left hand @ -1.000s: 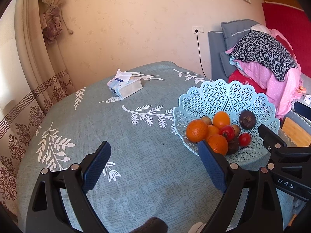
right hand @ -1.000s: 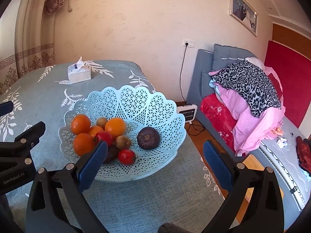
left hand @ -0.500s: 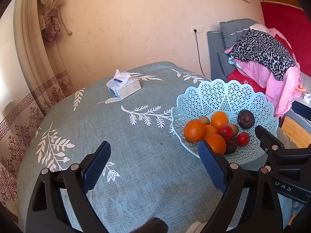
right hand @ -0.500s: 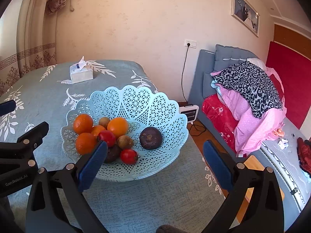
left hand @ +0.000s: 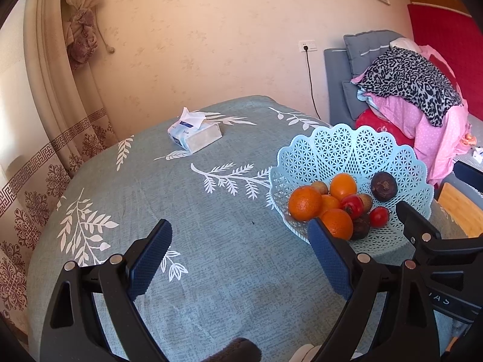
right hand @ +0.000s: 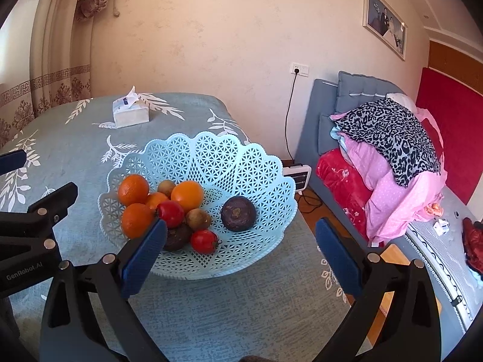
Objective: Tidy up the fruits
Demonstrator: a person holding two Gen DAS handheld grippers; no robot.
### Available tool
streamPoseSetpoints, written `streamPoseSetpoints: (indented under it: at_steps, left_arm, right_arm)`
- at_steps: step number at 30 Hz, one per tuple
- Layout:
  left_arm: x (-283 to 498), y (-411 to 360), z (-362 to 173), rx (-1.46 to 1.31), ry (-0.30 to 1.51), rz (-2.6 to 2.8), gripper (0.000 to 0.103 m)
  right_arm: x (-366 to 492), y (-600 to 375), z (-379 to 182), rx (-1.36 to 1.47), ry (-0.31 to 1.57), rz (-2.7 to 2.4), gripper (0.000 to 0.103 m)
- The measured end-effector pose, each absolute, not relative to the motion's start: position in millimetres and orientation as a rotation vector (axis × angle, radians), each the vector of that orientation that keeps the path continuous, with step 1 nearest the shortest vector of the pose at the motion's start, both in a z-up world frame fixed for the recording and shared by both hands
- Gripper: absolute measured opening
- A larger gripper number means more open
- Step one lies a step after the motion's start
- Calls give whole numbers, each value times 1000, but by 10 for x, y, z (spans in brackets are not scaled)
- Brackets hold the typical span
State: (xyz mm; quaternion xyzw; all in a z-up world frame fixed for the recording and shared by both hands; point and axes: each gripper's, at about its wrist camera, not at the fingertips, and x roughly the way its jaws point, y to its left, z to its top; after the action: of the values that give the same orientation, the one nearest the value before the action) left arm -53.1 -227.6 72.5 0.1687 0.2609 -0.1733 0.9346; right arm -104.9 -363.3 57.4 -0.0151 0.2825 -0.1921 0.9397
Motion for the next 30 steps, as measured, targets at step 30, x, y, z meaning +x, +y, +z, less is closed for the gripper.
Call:
streamPoseSetpoints:
  at_steps: [30]
  left_arm:
    - [-661,-2389,759,395,491,-410,91]
  right_arm:
    - [-1019,-3768,545,45,617,-419,100]
